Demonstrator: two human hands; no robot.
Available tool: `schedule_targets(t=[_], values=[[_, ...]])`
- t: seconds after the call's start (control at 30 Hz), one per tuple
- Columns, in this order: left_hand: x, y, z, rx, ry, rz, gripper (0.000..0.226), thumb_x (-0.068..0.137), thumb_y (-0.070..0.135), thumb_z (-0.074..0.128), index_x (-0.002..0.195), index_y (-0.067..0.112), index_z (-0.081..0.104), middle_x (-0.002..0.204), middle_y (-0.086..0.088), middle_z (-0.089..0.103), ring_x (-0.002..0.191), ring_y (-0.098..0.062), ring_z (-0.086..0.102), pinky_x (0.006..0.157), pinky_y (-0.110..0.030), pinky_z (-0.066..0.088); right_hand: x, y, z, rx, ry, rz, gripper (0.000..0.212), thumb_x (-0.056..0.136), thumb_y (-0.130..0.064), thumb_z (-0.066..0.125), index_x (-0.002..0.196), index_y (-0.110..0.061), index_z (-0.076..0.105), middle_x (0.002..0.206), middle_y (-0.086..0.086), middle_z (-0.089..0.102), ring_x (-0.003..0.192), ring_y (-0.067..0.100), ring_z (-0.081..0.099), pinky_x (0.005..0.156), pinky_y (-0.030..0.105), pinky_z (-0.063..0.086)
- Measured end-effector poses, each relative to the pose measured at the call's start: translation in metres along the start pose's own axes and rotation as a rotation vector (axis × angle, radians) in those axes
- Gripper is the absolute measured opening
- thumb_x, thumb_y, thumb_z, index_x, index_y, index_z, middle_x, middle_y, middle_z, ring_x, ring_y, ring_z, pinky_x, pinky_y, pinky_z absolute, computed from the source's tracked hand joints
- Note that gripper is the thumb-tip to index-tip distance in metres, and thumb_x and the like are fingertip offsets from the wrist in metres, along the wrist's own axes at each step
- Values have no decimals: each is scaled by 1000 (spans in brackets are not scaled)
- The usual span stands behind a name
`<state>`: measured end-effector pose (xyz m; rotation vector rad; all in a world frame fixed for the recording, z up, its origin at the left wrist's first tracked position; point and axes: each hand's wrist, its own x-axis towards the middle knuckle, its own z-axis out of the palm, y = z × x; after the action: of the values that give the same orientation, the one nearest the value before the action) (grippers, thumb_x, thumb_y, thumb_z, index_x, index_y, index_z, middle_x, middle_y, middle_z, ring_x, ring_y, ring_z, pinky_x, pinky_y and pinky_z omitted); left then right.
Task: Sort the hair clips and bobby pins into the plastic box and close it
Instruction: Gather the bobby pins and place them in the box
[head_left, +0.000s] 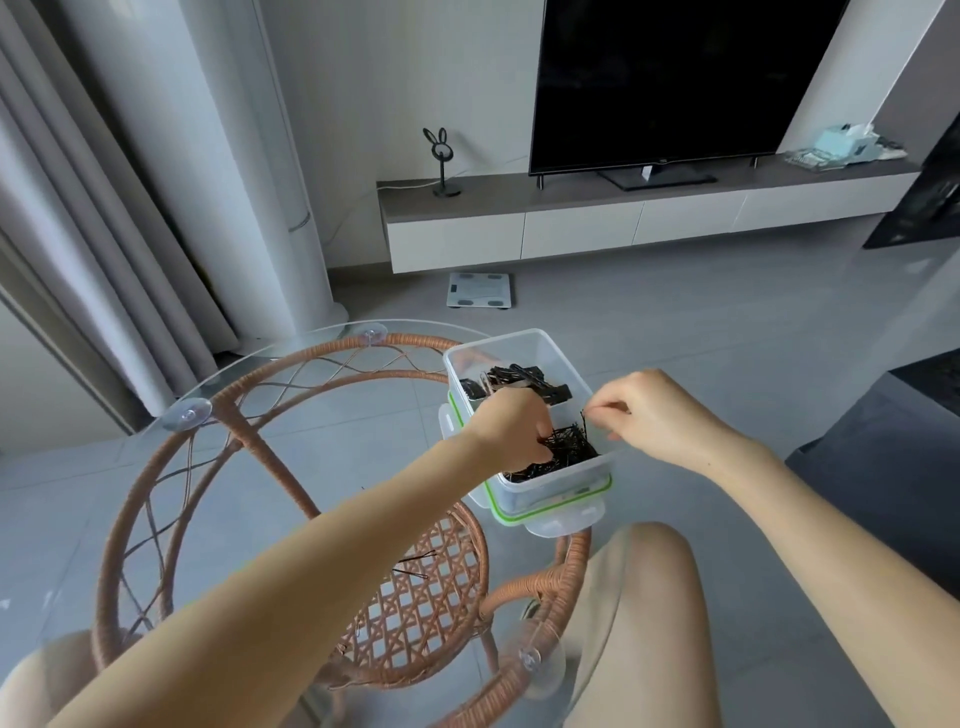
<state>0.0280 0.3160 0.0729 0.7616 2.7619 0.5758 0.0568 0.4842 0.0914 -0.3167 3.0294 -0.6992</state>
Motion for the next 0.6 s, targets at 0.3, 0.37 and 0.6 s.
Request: schedule_targets(t=[0.3,0.37,0.6], values=[[-54,-38,-50,-135,141,-10,23,83,20,65,105,16,69,111,0,70,88,-9,63,81,-17,46,-7,-58,6,45,117,-177,16,86,-12,55,81,-3,68,80,14,69,74,28,62,72,36,48],[-76,-60,-52,-73,198,-99,25,82,24,65,107,18,68,108,-1,69,84,-10,62,79,-19,48,-11,-79,15,131,19,-242,15,85,-21,61,91,-13,71,89,-2,71,79,10,62,73,23,48],[-162,-133,-31,144,-30,-460,39,82,42,62,113,20,60,112,0,65,94,-15,62,82,-25,50,2,-120,104,-113,-318,-207,41,88,-37,54,119,-10,55,121,5,56,107,21,52,90,33,41]])
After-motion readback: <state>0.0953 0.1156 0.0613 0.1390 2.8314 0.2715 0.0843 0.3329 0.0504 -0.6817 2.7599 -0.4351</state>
